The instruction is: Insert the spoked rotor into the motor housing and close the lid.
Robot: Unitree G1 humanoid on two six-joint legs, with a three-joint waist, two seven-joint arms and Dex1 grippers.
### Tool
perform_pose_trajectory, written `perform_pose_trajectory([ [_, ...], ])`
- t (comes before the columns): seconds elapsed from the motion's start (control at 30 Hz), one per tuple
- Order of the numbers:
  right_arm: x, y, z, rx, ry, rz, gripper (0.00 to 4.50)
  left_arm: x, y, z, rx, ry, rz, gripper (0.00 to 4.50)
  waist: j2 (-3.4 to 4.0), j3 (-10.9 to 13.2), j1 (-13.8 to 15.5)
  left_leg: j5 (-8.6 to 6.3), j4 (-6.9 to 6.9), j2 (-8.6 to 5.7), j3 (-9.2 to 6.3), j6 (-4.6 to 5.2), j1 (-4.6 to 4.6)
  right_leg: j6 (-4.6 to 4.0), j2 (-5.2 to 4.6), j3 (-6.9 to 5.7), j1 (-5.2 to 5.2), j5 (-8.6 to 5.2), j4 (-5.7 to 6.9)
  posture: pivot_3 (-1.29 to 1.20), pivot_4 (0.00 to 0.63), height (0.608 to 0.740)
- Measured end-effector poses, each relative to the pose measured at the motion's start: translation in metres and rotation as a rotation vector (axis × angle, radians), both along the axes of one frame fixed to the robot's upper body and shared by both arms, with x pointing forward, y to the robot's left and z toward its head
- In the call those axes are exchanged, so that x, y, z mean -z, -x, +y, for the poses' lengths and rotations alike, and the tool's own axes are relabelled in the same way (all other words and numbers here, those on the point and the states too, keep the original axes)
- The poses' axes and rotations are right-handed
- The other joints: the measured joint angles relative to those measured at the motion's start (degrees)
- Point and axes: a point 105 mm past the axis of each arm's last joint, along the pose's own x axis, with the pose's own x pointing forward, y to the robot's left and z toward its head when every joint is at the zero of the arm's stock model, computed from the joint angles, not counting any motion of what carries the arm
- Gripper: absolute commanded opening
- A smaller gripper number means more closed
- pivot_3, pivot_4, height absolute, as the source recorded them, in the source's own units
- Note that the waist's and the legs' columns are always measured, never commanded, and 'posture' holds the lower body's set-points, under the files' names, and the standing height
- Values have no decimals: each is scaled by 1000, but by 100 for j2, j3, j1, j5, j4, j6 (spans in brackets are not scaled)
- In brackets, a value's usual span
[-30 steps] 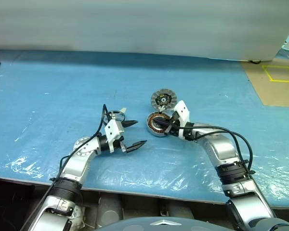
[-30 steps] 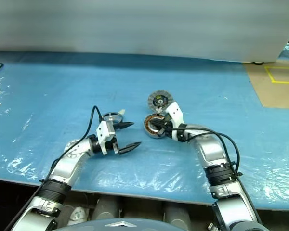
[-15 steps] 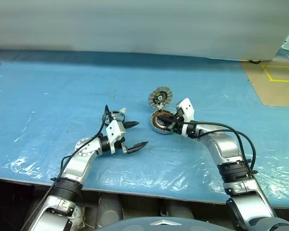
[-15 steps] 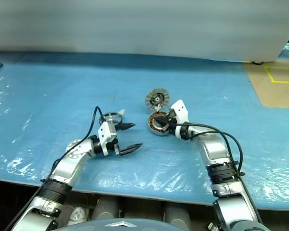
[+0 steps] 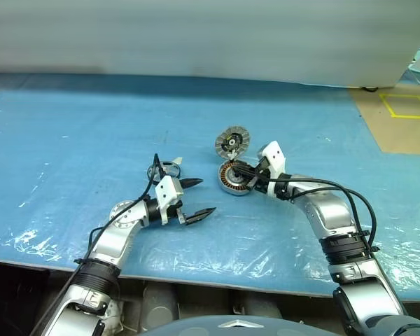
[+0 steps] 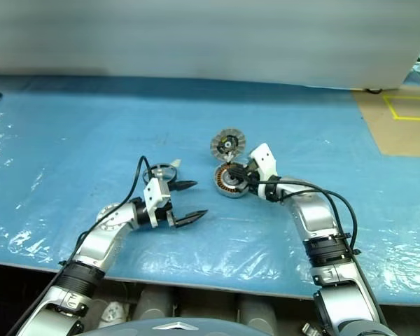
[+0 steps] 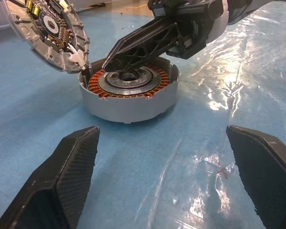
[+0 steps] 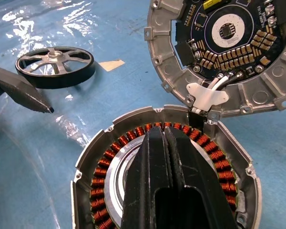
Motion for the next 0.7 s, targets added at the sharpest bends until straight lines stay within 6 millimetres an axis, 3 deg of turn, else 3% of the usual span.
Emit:
perform_pose_trajectory([
  [0.4, 9, 12, -7, -79, 95, -19, 33, 0, 0, 0, 4, -3, 1, 4500, -1, -1, 5, 0, 1, 0, 0, 1, 23, -1, 0, 2, 25, -1, -3, 0, 150, 740],
  [0.7, 7, 8, -4, -25, 43, 36, 33, 1, 2, -3, 16, -3, 3, 4500, -1, -3, -2, -1, -2, 0, 9, 1, 44, -2, 0, 13, 37, -2, -5, 0, 150, 740],
])
